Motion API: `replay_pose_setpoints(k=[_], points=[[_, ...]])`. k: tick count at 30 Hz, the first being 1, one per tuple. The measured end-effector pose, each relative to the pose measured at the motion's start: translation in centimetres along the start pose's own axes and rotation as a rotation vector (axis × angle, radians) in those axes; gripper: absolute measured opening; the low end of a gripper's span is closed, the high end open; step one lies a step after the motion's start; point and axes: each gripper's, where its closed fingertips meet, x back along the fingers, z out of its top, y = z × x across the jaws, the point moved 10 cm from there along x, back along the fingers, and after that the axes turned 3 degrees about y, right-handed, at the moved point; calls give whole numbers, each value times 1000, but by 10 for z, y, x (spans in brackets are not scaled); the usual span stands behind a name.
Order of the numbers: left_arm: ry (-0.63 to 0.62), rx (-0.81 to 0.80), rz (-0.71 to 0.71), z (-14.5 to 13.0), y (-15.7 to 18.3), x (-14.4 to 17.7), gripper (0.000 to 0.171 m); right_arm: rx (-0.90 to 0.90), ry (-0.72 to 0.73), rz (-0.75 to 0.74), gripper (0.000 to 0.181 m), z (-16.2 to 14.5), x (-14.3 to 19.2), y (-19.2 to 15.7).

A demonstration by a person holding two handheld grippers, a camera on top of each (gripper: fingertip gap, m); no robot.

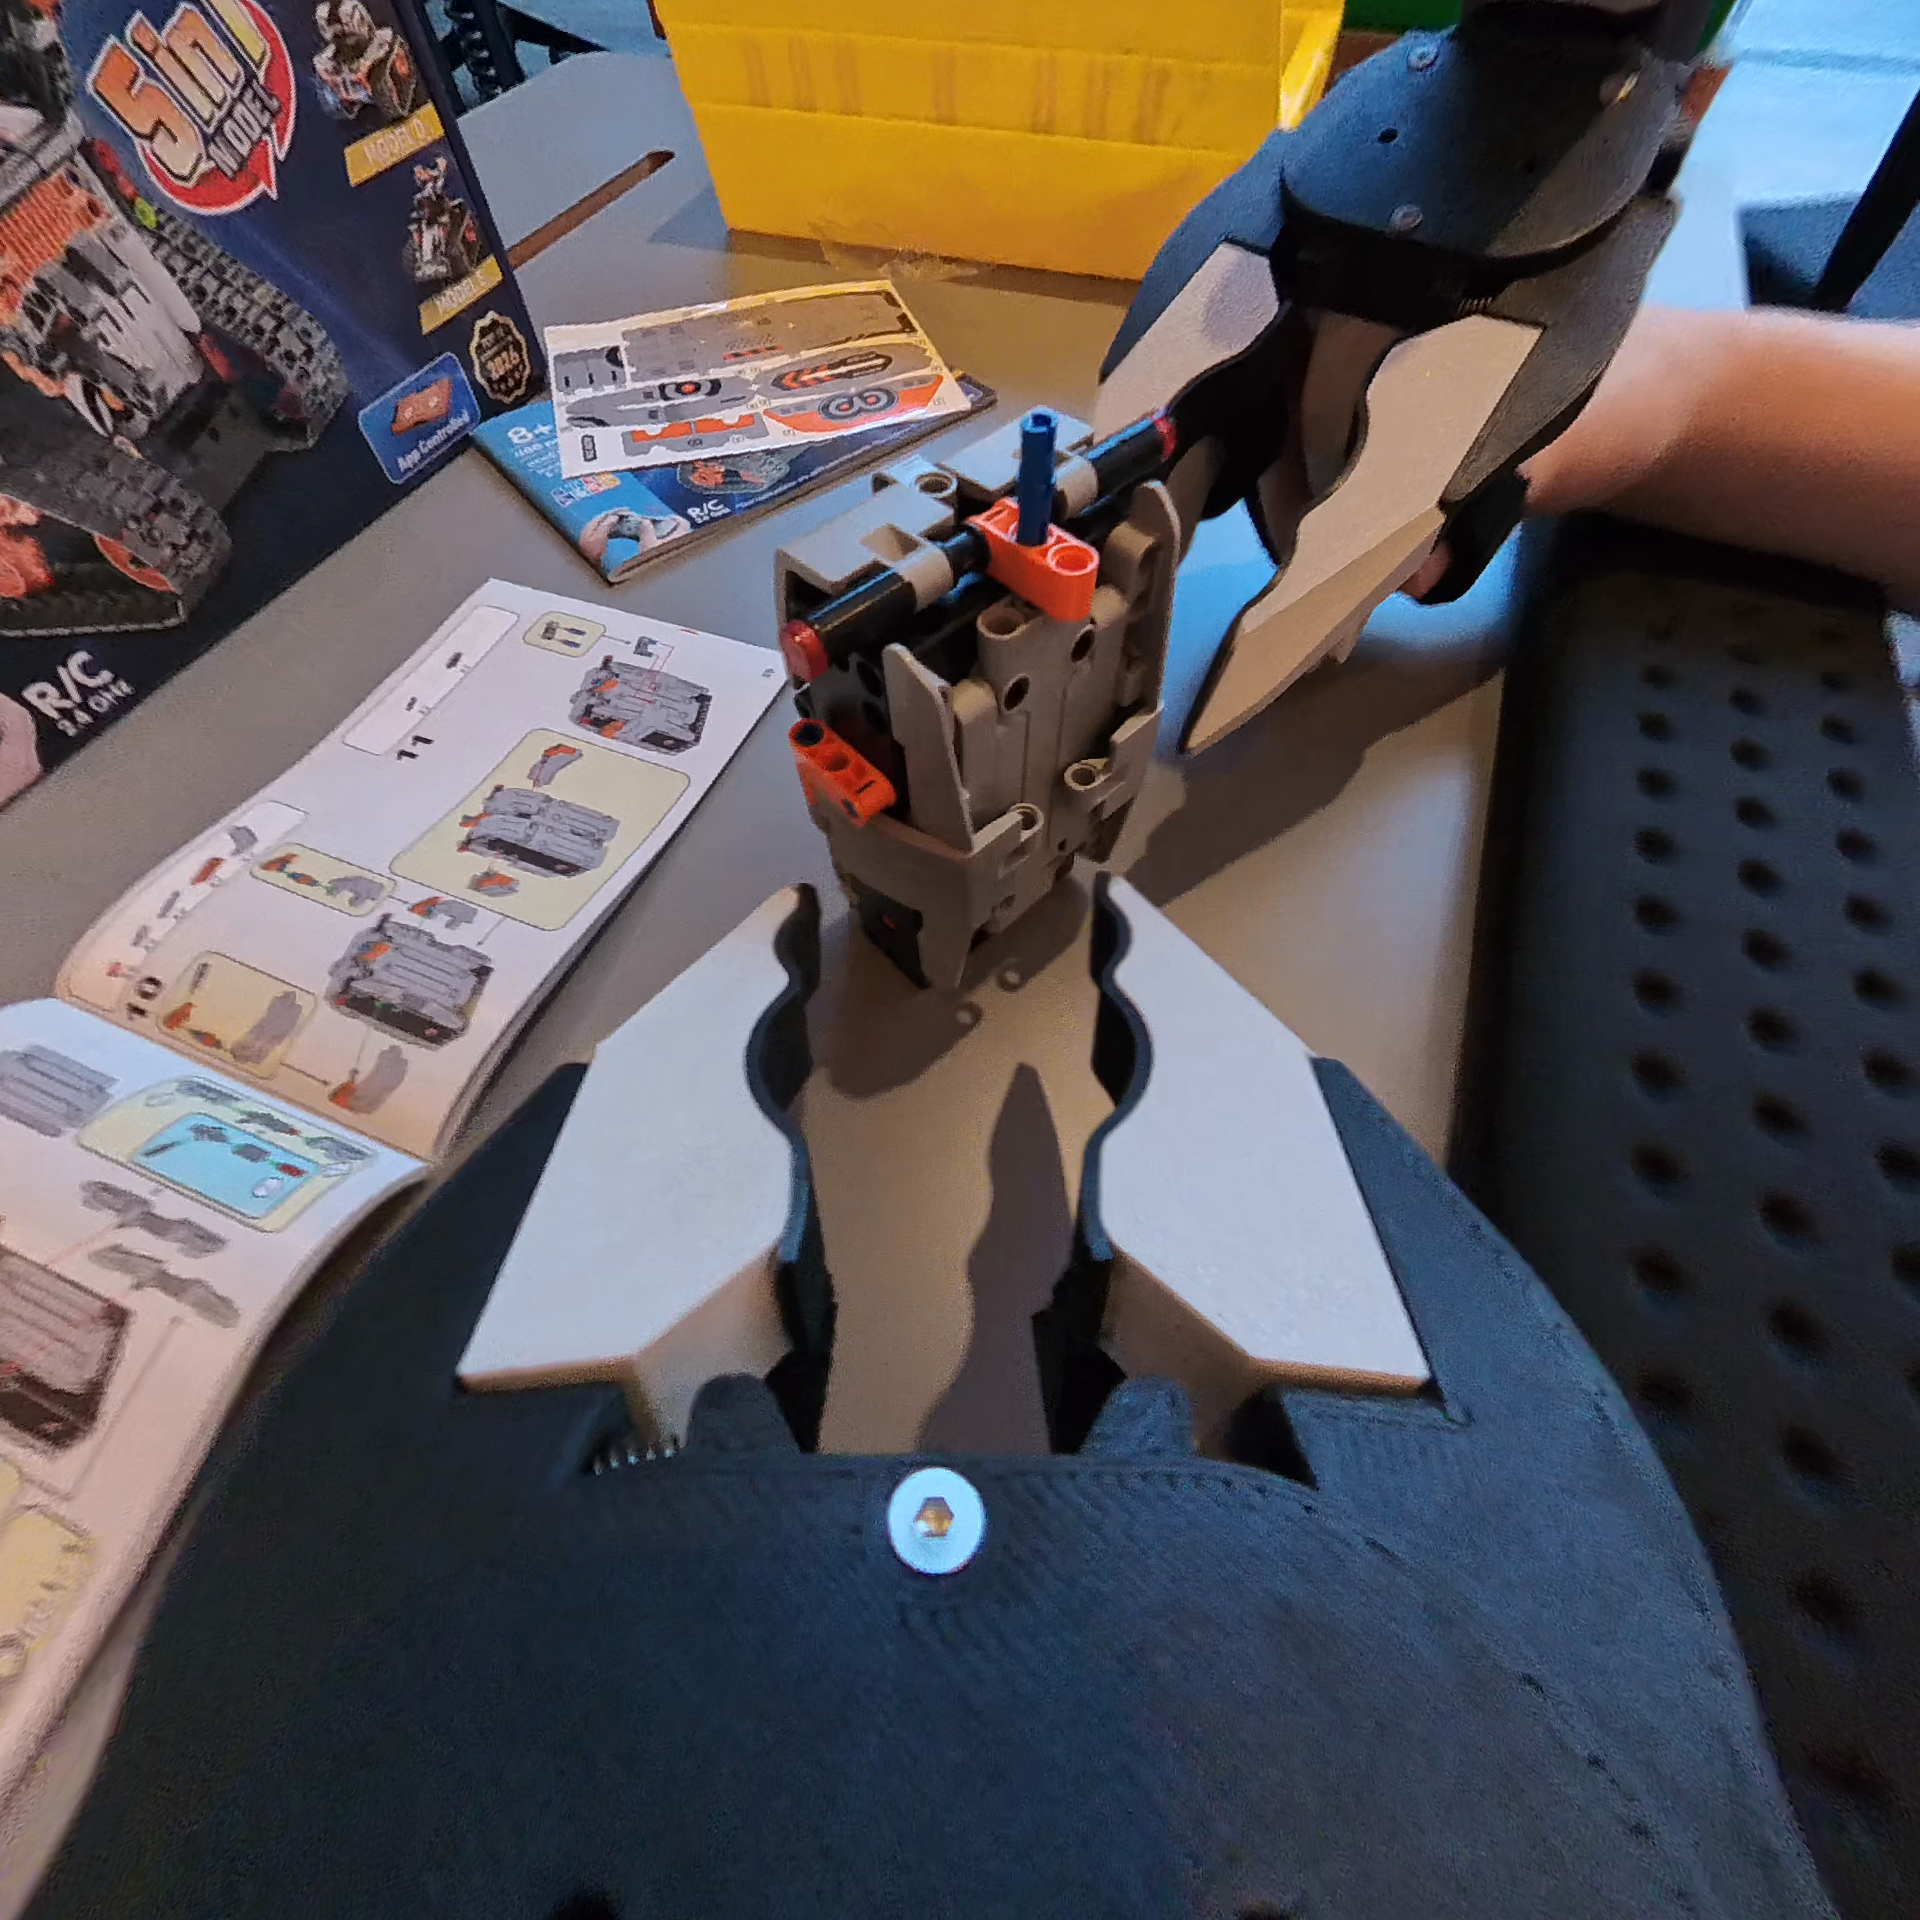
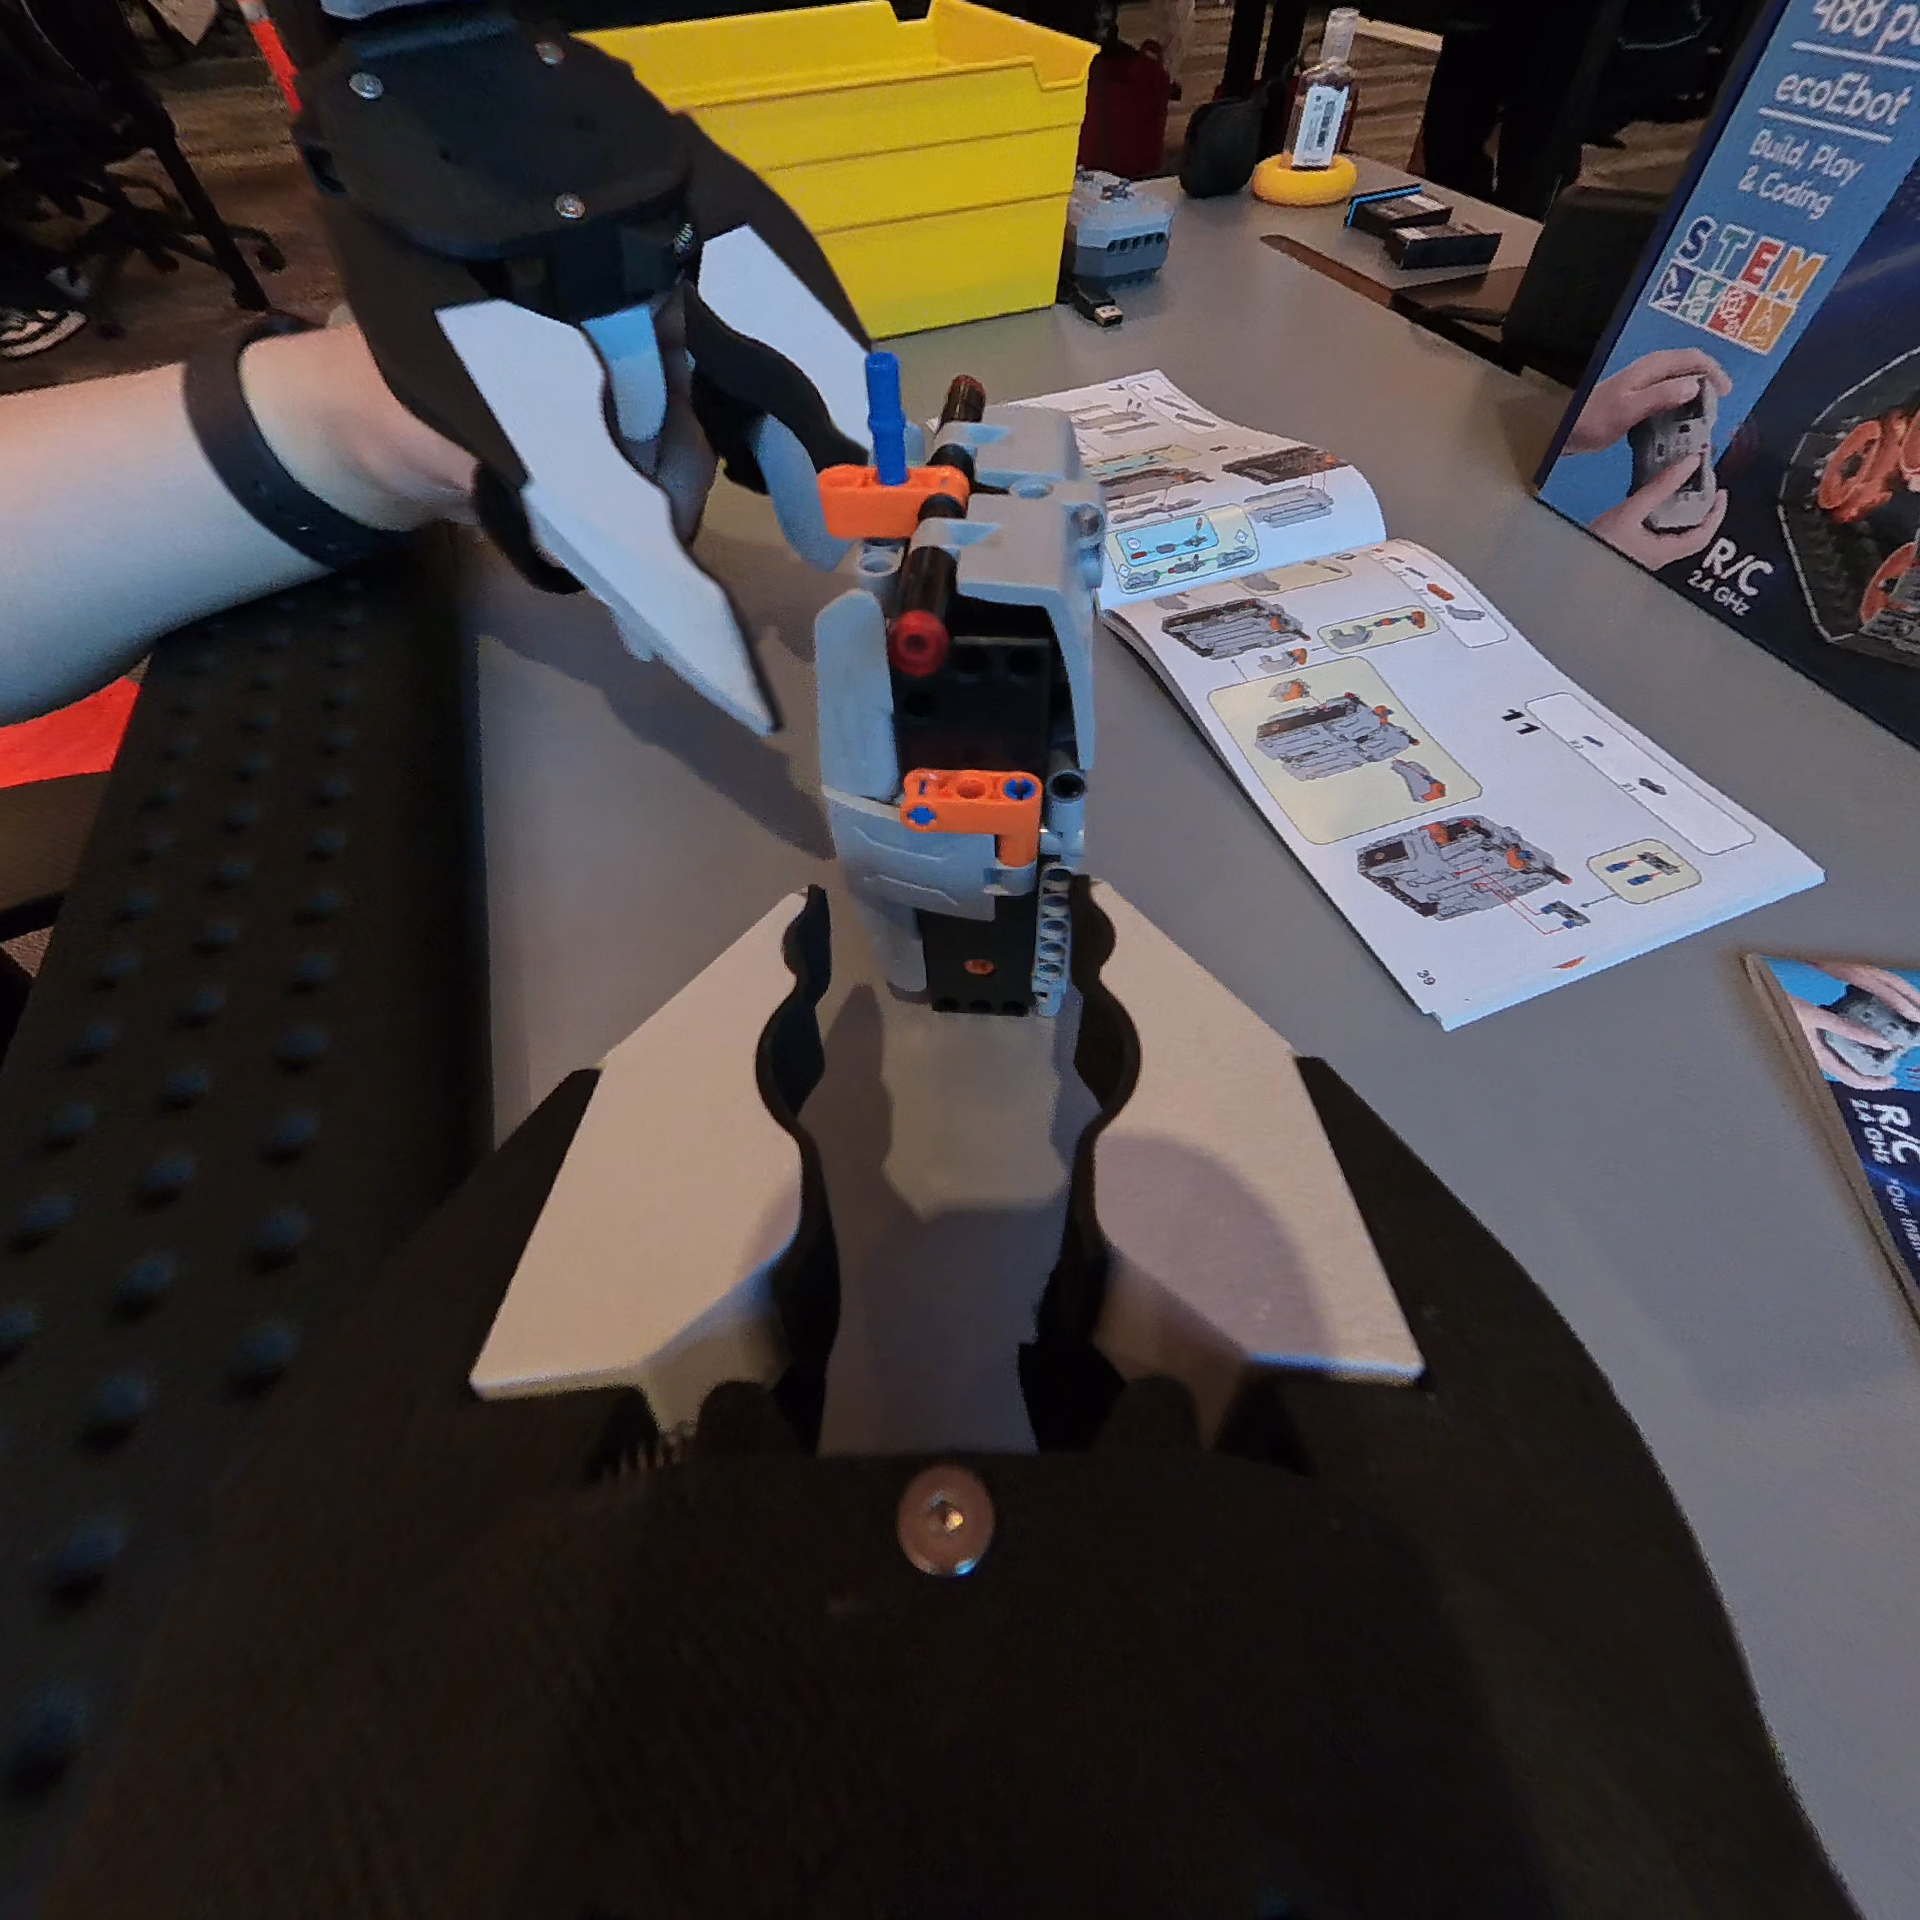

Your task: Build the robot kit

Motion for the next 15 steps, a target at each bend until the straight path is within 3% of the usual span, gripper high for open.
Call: replay_pose_setpoints(k=[4,11,15], points=[[-46,87,28,-1,18,-14,75,17,-44,7,56,-4,-6,5],[-105,71,146,-3,11,-26,66,77,-45,49,58,-2,-8,-8],[-70,102,142,-12,-1,-5,58,117,-31,94,40,2,-4,-17]])
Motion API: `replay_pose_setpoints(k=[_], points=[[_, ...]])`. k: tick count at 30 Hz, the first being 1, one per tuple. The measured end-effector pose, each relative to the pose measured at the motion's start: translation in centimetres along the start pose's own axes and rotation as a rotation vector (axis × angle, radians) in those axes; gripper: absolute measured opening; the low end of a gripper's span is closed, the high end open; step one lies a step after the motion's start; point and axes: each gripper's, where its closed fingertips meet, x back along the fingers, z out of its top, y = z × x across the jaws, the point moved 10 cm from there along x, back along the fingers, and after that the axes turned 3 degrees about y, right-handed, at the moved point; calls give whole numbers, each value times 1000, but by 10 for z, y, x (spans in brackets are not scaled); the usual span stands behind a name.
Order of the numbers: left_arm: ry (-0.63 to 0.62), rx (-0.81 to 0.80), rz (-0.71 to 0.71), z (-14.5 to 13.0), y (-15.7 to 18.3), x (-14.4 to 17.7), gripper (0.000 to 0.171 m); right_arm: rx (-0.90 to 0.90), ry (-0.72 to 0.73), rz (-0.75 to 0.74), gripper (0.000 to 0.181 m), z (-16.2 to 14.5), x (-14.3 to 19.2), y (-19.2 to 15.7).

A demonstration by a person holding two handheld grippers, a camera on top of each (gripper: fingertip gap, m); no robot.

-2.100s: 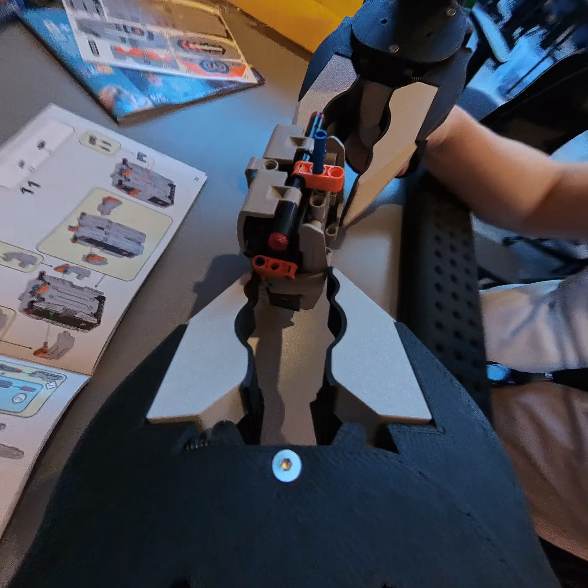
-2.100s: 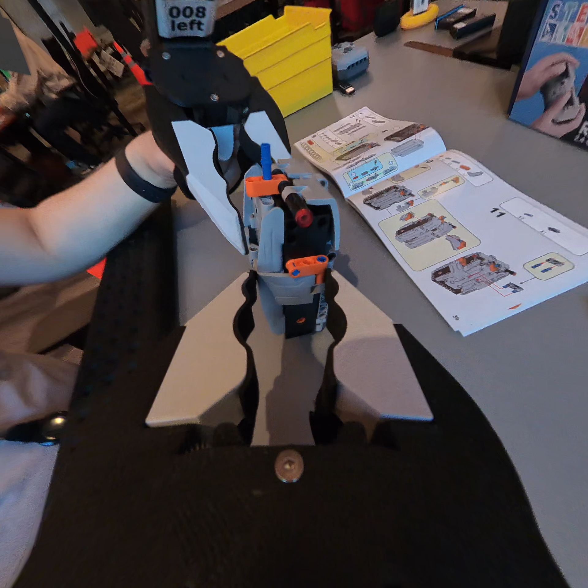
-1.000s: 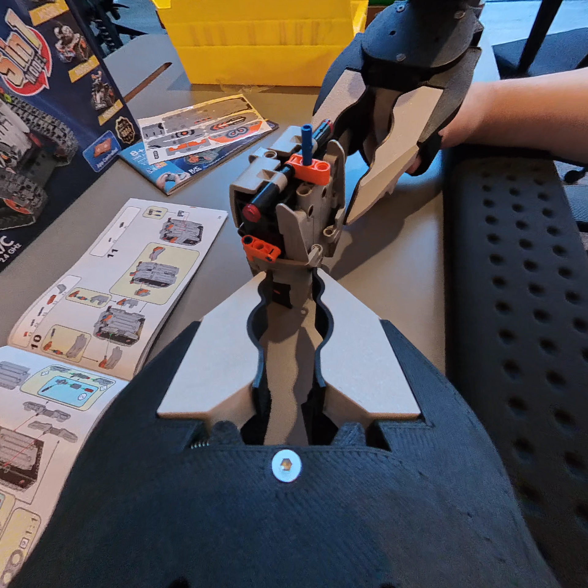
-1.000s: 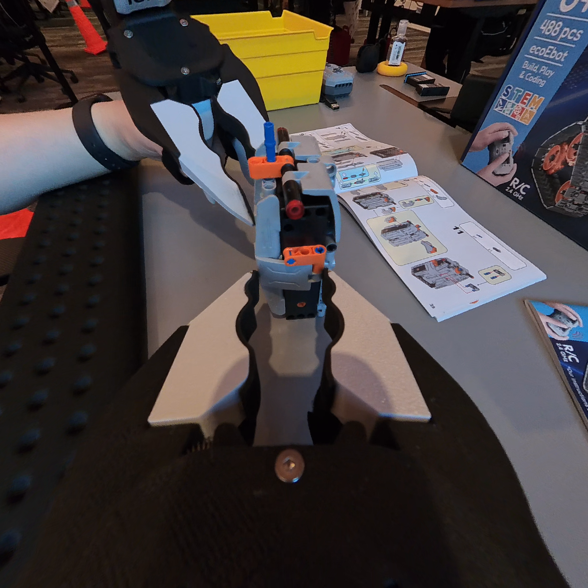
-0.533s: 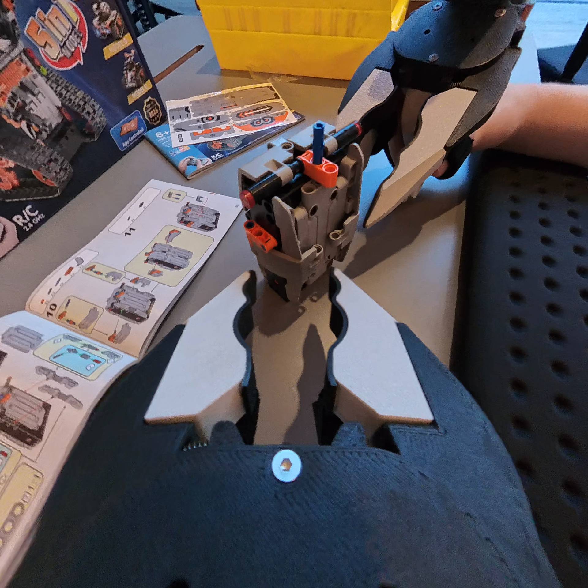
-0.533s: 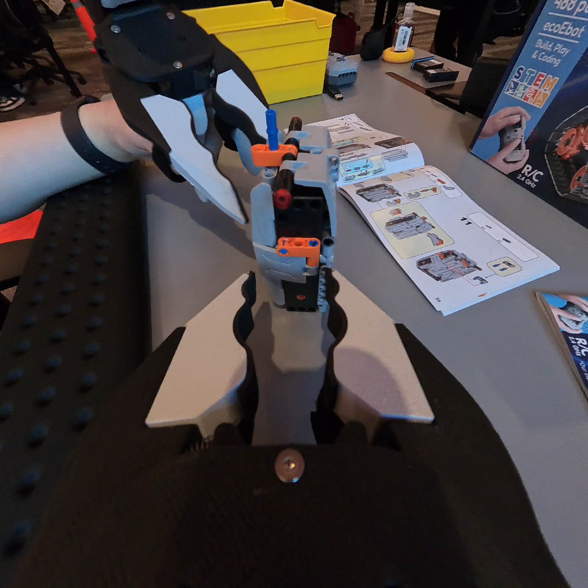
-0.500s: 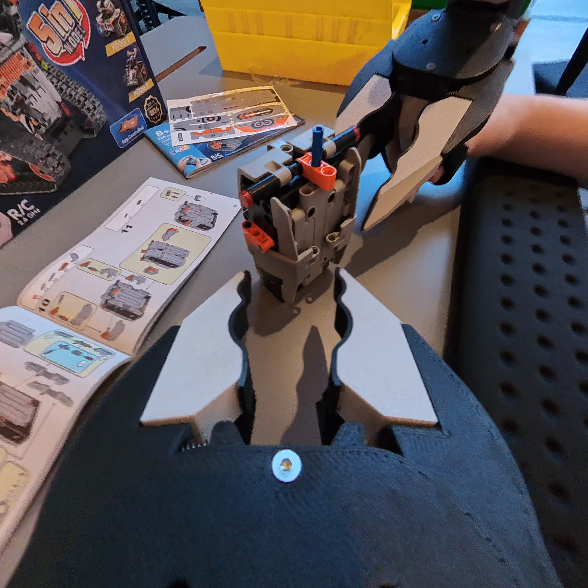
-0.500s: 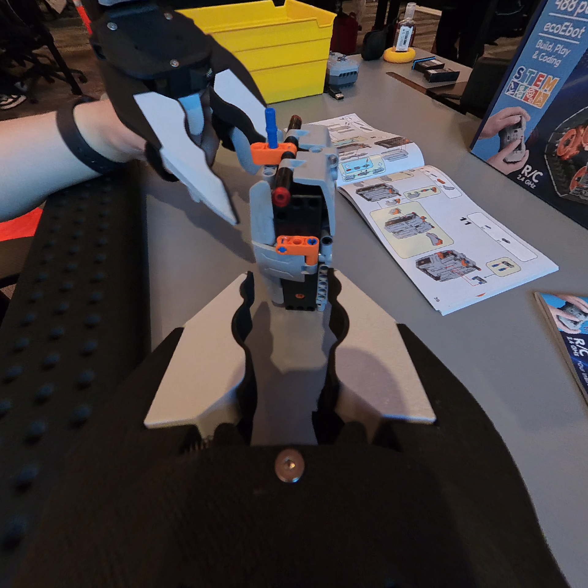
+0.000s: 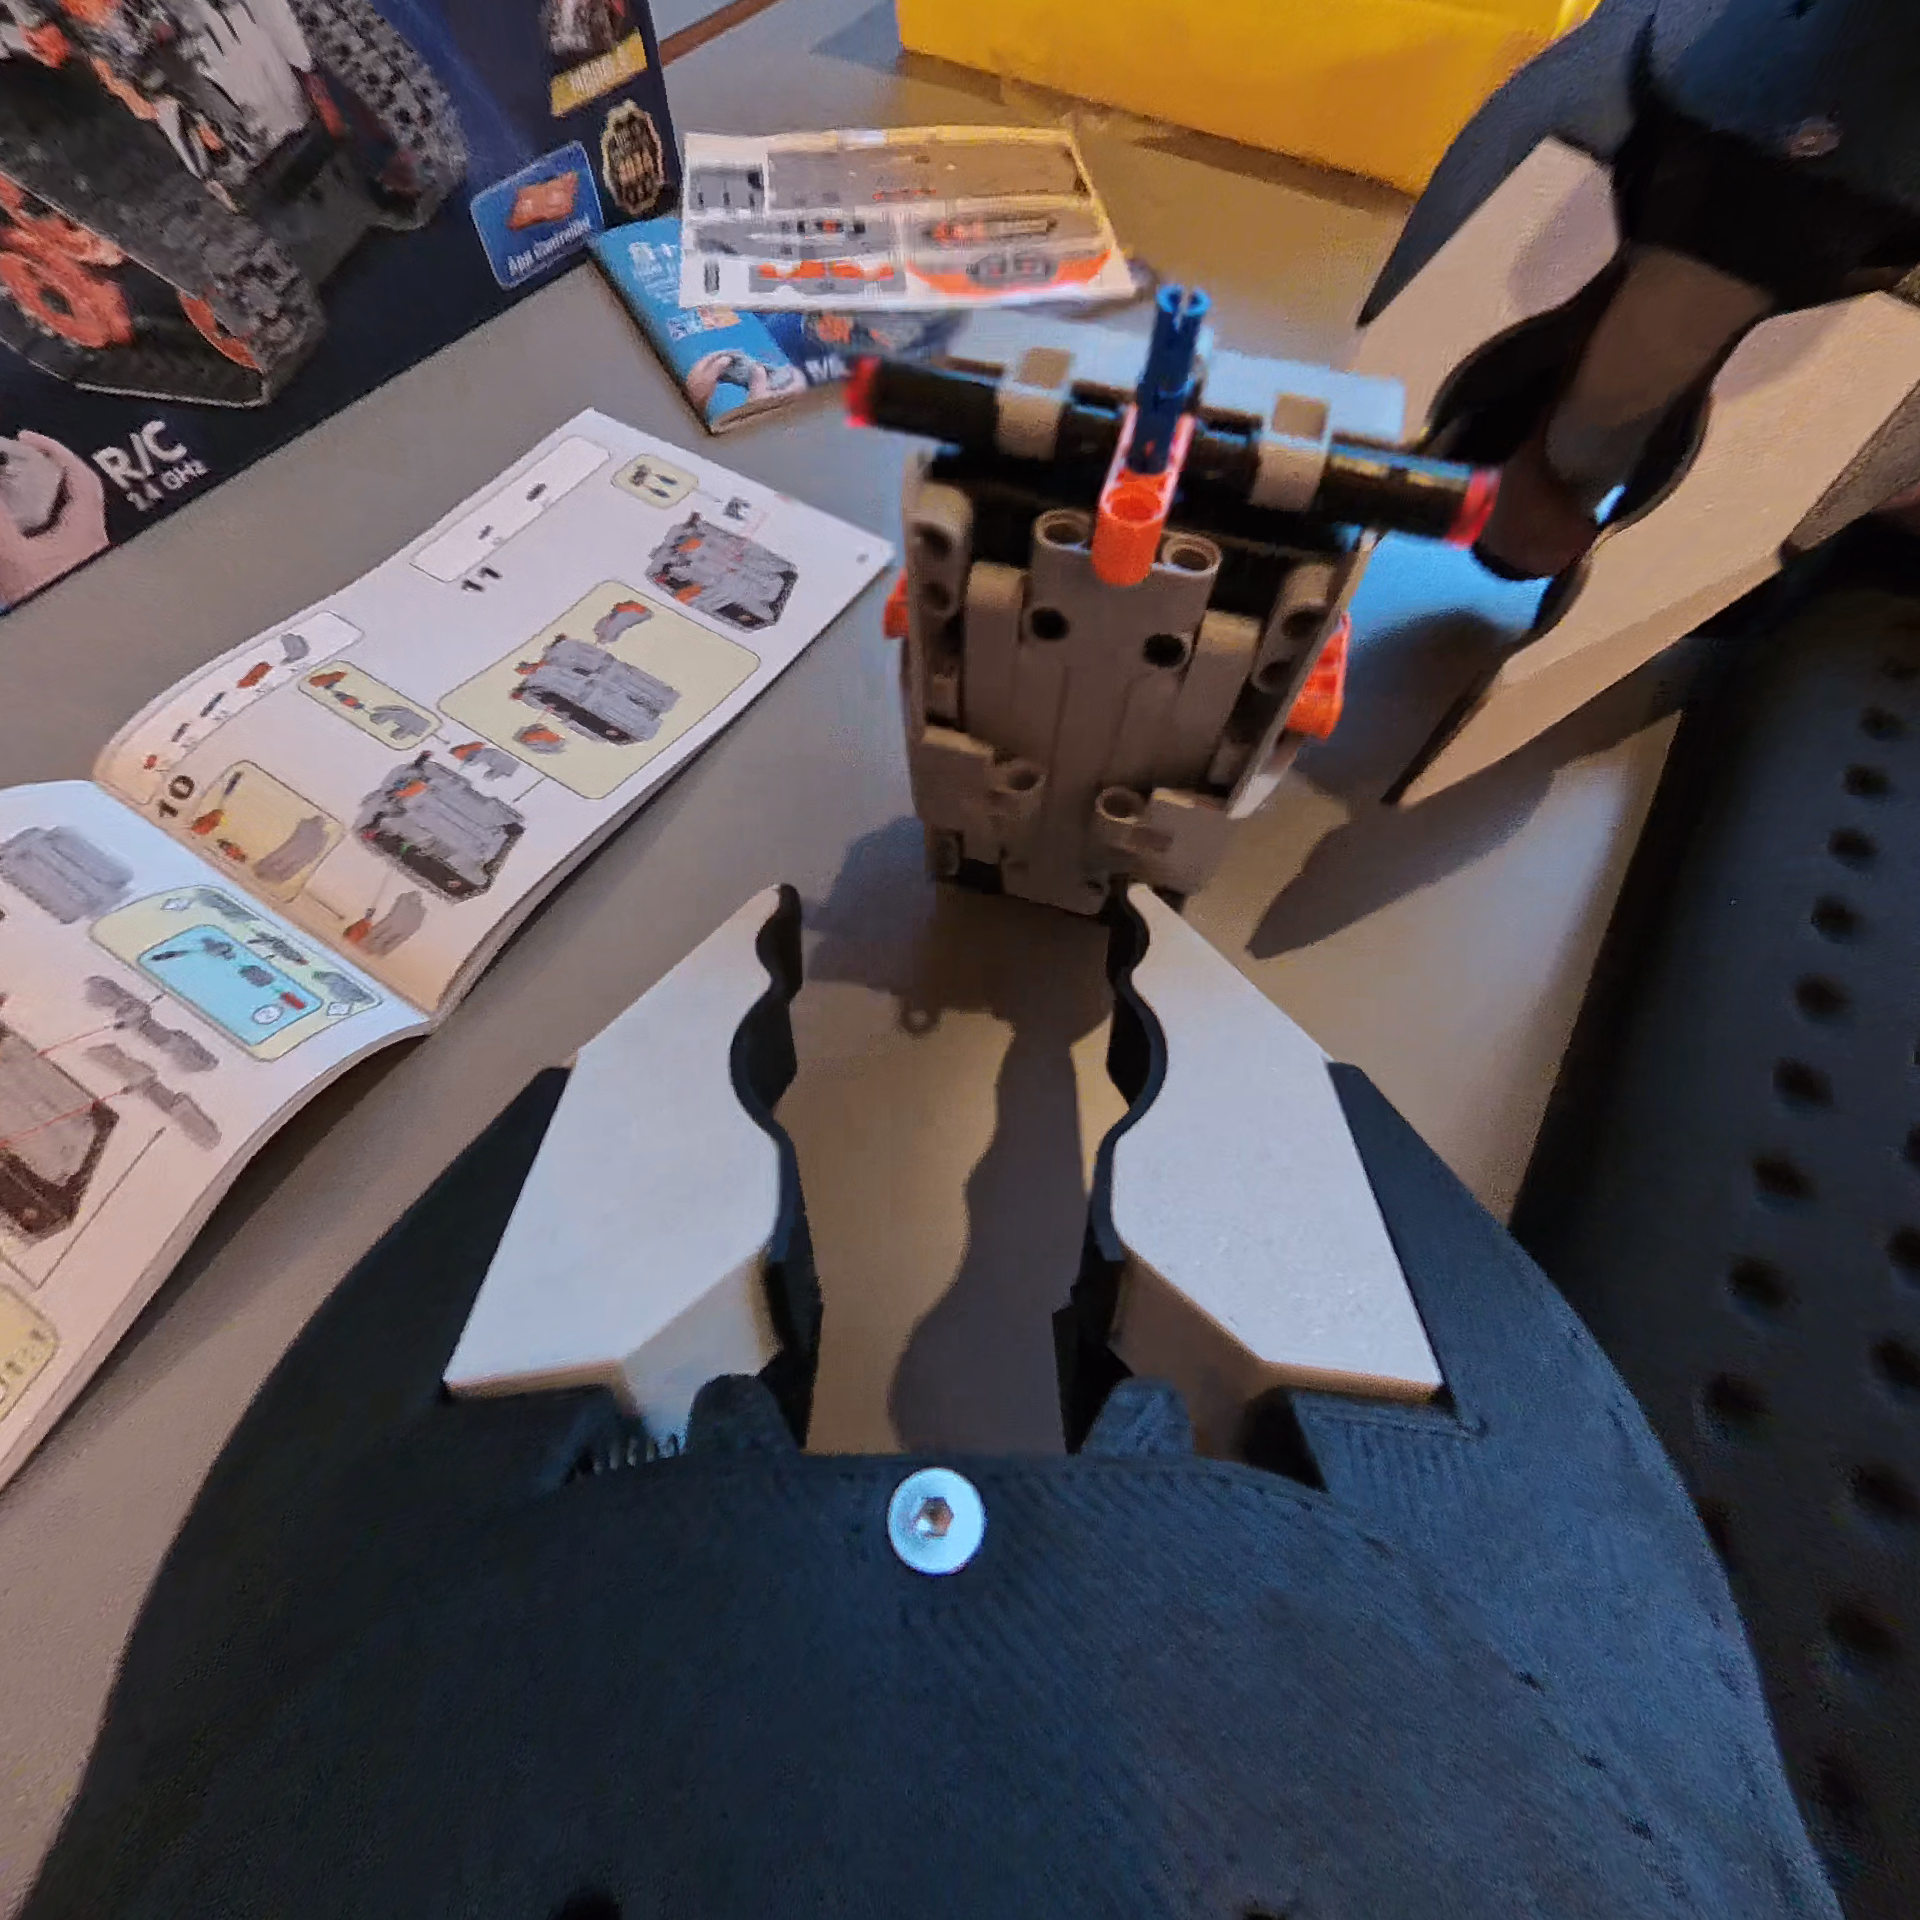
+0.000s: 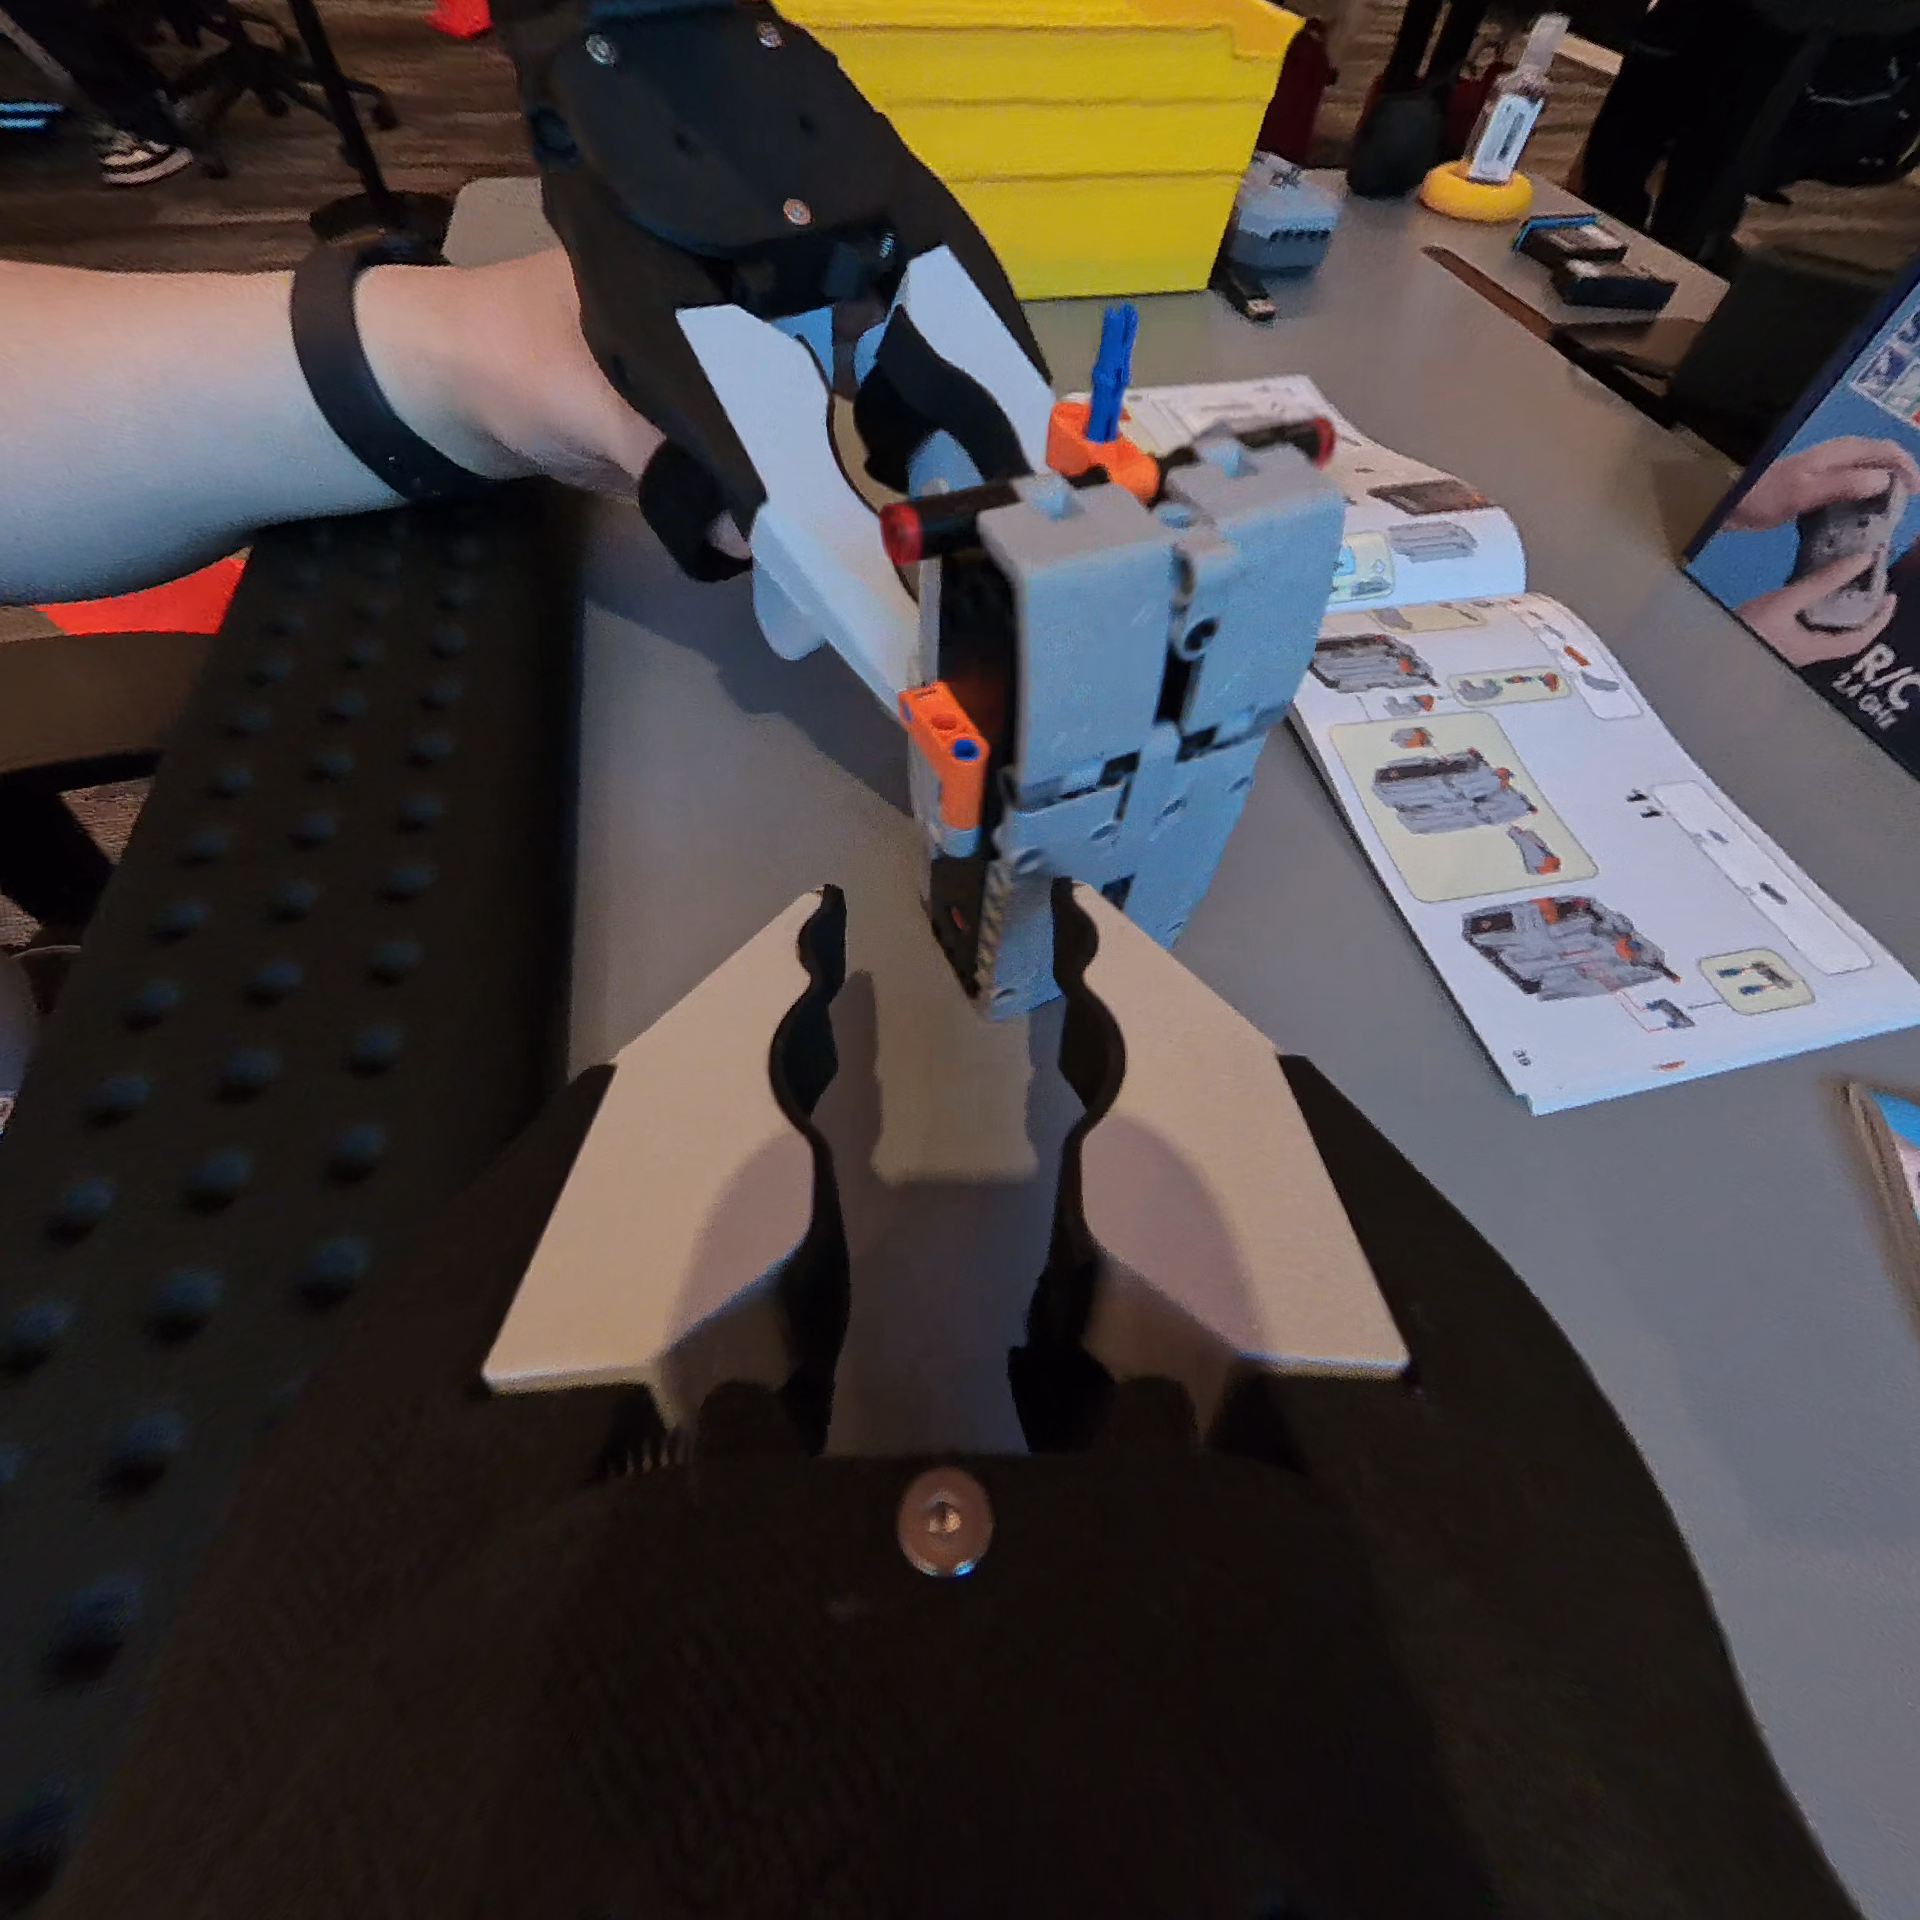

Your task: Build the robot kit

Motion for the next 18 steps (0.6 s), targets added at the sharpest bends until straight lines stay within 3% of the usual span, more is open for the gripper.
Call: replay_pose_setpoints(k=[9,10,13,15,18], points=[[139,30,-205,2,-2,8,80,340,43,-160,44,13,5,-17],[150,23,-212,3,-2,7,81,318,40,-144,46,11,3,-14],[174,-24,-237,7,-1,0,95,205,41,-59,89,10,-1,2],[175,-40,-251,10,0,-6,98,146,99,-17,106,14,1,18],[159,-59,-238,12,-1,-14,95,22,132,100,105,16,-3,42]])
